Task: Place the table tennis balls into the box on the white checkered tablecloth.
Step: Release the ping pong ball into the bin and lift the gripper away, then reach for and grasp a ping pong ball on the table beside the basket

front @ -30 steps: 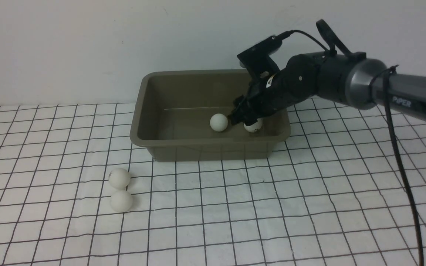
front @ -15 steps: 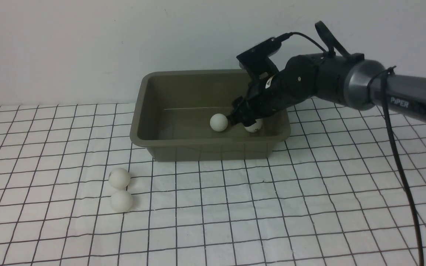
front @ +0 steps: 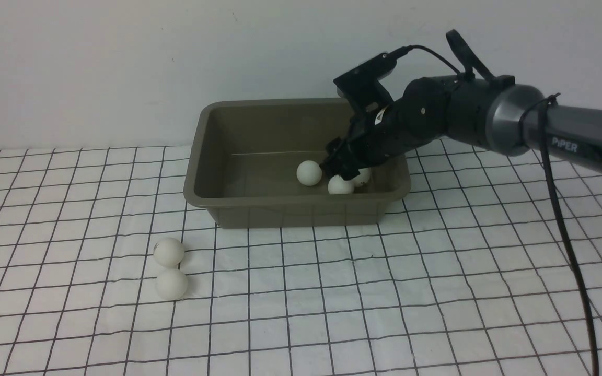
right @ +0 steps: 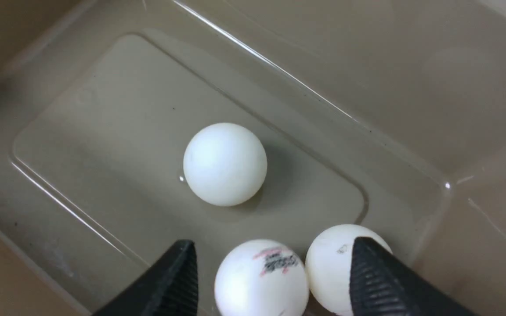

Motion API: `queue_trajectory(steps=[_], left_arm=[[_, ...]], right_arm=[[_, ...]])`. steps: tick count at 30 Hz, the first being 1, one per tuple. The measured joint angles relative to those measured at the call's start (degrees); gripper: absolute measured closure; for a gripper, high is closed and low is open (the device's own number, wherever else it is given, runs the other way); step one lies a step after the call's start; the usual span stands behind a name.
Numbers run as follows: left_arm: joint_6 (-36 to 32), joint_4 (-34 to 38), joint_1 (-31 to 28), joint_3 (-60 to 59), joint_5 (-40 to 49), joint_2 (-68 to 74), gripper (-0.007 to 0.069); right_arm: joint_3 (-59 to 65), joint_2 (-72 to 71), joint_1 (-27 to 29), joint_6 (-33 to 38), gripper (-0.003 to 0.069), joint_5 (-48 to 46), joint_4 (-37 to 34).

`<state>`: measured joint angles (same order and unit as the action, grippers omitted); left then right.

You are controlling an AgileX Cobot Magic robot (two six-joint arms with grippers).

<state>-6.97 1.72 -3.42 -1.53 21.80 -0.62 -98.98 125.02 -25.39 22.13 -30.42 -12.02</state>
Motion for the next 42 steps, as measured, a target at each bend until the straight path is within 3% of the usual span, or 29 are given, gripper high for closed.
queue_trajectory(steps=[10, 16, 26, 34, 42], left_arm=[[0.0, 0.0, 0.0, 0.0, 0.0, 0.0, 0.0629], [0.0, 0.0, 0.0, 0.0, 0.0, 0.0, 0.0629], [0.0, 0.0, 0.0, 0.0, 0.0, 0.0, 0.0629], [0.0, 0.0, 0.0, 0.0, 0.0, 0.0, 0.0629], [0.0, 0.0, 0.0, 0.0, 0.0, 0.0, 0.0629]], right_arm=[[0.0, -1.28, 0.0, 0.02, 0.0207, -0.05, -1.67], [0.0, -9.89, 0.0, -0.05, 0.0237, -0.99, 2.37], [0.9, -25.58, 3.85, -0.26, 0.0332, -17.71, 9.18], [17.88, -41.24, 11.77, -0.26, 0.0334, -16.72, 9.1], [40.08, -59.21, 13.33, -0.21, 0.0334, -9.59, 3.85]])
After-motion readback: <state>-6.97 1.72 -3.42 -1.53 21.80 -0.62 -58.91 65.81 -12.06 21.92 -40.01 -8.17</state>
